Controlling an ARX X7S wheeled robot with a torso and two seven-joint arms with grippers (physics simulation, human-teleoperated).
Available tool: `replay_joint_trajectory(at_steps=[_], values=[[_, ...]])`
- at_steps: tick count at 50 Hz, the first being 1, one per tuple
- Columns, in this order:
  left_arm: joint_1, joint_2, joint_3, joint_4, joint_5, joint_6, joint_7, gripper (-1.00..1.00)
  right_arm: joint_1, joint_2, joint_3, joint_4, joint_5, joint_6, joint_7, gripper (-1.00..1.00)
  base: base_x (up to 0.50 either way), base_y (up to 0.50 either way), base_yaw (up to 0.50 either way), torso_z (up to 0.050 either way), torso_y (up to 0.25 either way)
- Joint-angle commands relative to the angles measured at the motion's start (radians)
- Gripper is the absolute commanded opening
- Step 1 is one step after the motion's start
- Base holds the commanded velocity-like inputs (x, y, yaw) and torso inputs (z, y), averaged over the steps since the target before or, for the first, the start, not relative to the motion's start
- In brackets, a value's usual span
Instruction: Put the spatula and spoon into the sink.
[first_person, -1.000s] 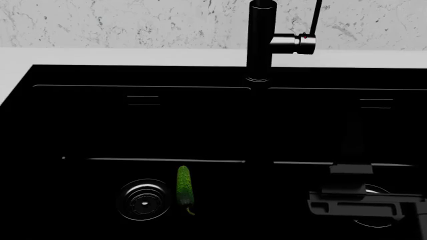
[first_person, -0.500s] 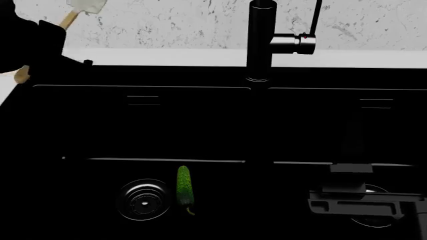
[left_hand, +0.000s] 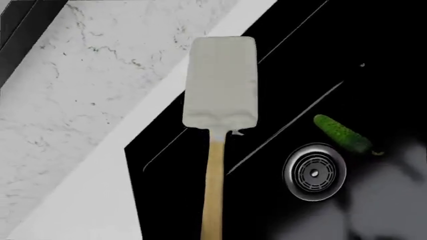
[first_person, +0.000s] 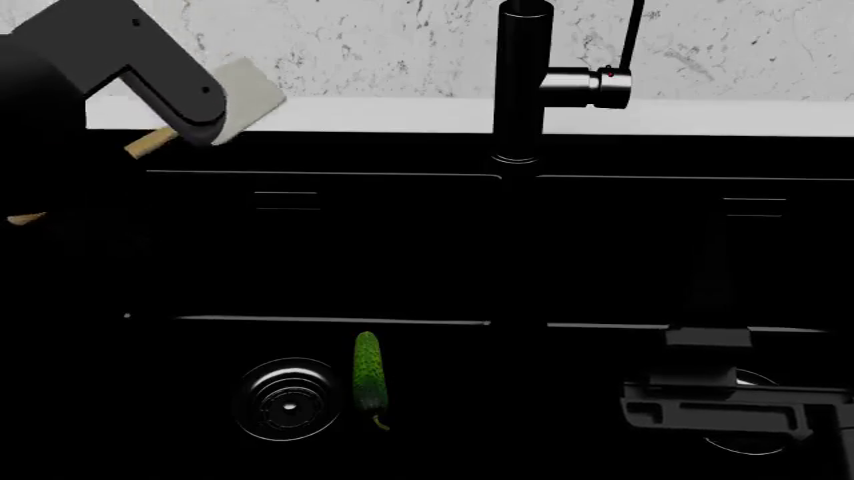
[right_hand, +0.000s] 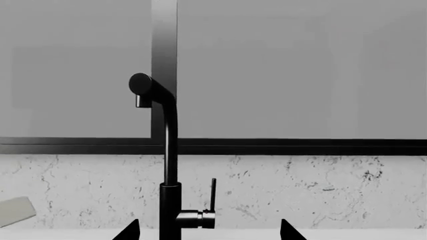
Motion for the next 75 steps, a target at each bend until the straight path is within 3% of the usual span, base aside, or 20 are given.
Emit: replay_joint_trajectory(at_steps=[1,9,22,28,47,70,71,75], values=[[0.022,0.024,0.107,0.010,0.078,0.010,0.108,-1.00,0.006,-0.003,0.006,-0.003,0.006,0.012,0.000,1.00,0.00,0.00,0.00,0.000,0.000],[0.047,0.016,0.144,0.091,0.063,0.012,0.173,-1.00,-0.005,0.004,0.003,0.001,-0.001,-0.004,-0.001,1.00,0.00,0.00,0.00,0.000,0.000],[0.146,0.024,0.148,0.159,0.025,0.038,0.115,-1.00,-0.002,-0.008,0.007,-0.003,-0.001,0.009,0.001,1.00,0.00,0.00,0.00,0.000,0.000],[0.199,0.046,0.144,0.146,0.012,0.071,0.114,-1.00,-0.006,-0.012,0.006,0.007,-0.002,0.005,-0.007,1.00,0.00,0.00,0.00,0.000,0.000],[0.298,0.091,0.278,0.077,0.125,0.108,0.171,-1.00,-0.013,-0.008,0.009,-0.001,-0.005,0.003,0.000,1.00,0.00,0.00,0.00,0.000,0.000],[0.321,0.084,0.255,0.074,0.107,0.138,0.153,-1.00,0.006,-0.016,0.023,-0.014,0.010,0.040,-0.001,1.00,0.00,0.00,0.00,0.000,0.000],[0.313,0.086,0.271,0.082,0.118,0.135,0.175,1.00,0.007,-0.016,0.024,-0.015,0.011,0.043,0.001,1.00,0.00,0.00,0.00,0.000,0.000],[0.310,0.083,0.265,0.087,0.102,0.124,0.166,1.00,0.001,-0.011,0.023,-0.015,0.006,0.035,0.000,1.00,0.00,0.00,0.00,0.000,0.000]])
